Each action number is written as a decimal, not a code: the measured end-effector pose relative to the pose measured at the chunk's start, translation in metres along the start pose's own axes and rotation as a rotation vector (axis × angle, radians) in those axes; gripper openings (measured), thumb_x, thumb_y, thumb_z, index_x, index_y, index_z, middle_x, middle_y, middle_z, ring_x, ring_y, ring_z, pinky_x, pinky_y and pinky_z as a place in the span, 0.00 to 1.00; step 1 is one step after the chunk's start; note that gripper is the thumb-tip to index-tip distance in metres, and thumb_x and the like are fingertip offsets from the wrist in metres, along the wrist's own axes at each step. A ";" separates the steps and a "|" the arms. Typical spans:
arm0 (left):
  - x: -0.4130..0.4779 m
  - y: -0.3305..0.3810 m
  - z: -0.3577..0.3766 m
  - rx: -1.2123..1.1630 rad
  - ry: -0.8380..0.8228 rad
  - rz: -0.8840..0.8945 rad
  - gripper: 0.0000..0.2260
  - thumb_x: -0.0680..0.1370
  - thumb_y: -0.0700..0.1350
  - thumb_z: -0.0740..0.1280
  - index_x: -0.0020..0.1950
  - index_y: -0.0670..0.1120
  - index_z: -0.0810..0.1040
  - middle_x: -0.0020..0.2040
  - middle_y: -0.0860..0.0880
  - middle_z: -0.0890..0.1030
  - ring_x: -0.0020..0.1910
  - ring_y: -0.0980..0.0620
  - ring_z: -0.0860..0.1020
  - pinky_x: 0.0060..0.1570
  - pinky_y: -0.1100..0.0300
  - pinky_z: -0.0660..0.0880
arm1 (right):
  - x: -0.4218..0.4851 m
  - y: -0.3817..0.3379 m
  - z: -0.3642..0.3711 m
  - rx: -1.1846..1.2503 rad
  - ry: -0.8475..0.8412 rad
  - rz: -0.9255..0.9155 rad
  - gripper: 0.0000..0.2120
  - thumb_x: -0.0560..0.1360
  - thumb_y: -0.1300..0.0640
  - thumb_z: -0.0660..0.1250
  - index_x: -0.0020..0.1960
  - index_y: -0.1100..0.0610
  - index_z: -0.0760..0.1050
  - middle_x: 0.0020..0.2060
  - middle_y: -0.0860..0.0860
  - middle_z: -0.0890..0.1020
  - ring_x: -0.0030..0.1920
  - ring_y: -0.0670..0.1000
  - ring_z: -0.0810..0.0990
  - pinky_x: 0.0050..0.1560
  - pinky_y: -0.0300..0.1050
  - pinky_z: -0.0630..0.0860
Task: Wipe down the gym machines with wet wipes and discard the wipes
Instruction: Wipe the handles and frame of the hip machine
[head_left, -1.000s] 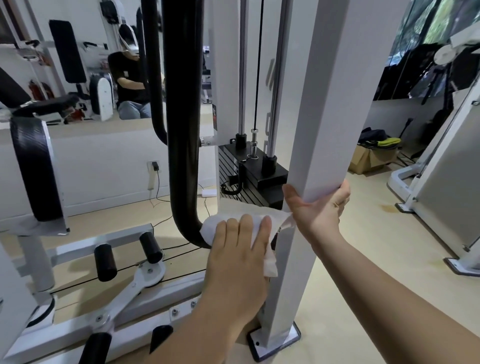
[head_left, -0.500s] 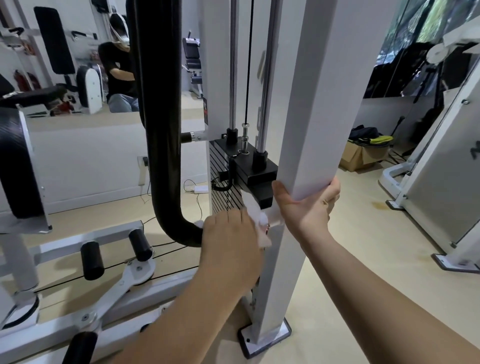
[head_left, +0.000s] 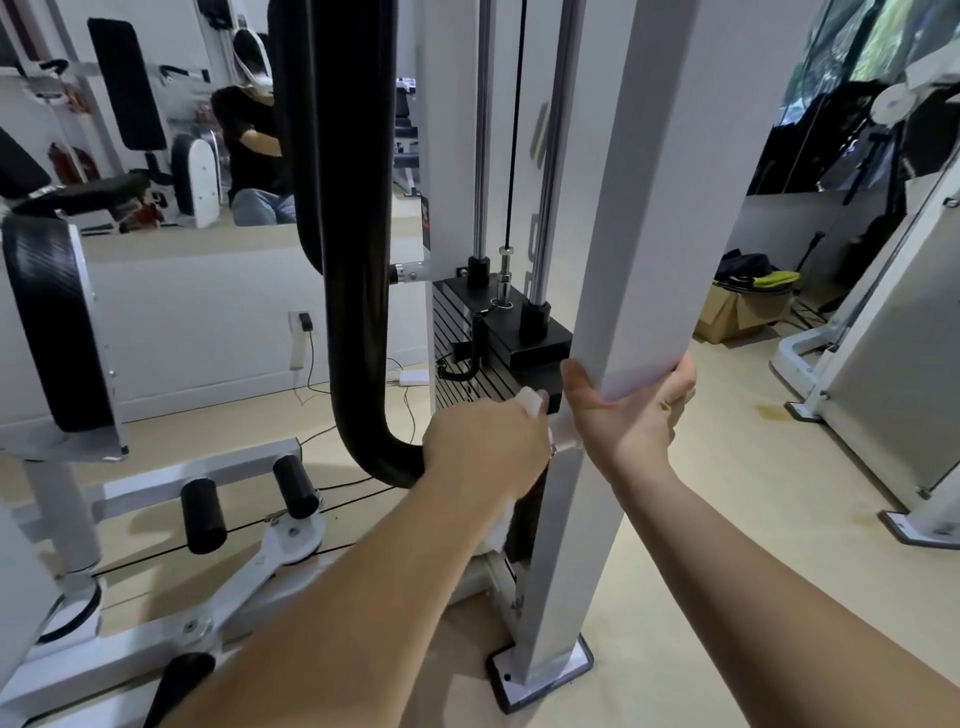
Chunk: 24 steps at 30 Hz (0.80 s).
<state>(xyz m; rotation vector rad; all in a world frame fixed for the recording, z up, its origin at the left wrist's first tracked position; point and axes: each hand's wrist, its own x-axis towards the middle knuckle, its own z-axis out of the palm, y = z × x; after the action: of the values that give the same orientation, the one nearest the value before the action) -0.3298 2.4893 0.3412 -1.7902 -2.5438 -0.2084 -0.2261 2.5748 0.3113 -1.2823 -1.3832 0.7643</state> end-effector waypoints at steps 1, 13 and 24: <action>-0.012 -0.001 0.009 0.069 0.136 0.032 0.14 0.85 0.53 0.49 0.56 0.49 0.72 0.42 0.49 0.78 0.44 0.44 0.80 0.46 0.52 0.74 | -0.001 -0.002 -0.001 -0.002 -0.004 0.004 0.60 0.55 0.27 0.69 0.77 0.50 0.47 0.71 0.51 0.61 0.75 0.58 0.63 0.76 0.63 0.62; -0.131 -0.036 0.097 -1.424 -0.119 -0.913 0.31 0.84 0.63 0.51 0.76 0.42 0.69 0.73 0.42 0.74 0.70 0.45 0.73 0.68 0.54 0.66 | -0.029 -0.014 -0.023 -0.133 -0.134 0.006 0.53 0.75 0.39 0.71 0.83 0.57 0.40 0.79 0.56 0.51 0.78 0.61 0.54 0.78 0.60 0.55; -0.094 -0.009 0.046 -2.139 -0.142 -0.741 0.05 0.78 0.39 0.62 0.47 0.41 0.77 0.38 0.43 0.77 0.38 0.47 0.77 0.41 0.55 0.73 | -0.044 0.000 -0.011 -0.887 -0.551 -0.771 0.34 0.66 0.61 0.73 0.71 0.51 0.69 0.68 0.47 0.74 0.70 0.52 0.71 0.53 0.49 0.81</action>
<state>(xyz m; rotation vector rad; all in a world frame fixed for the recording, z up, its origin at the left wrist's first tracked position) -0.3040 2.4044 0.2858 -0.0787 -2.3707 -3.5989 -0.2212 2.5308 0.3021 -1.0112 -2.6228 -0.1002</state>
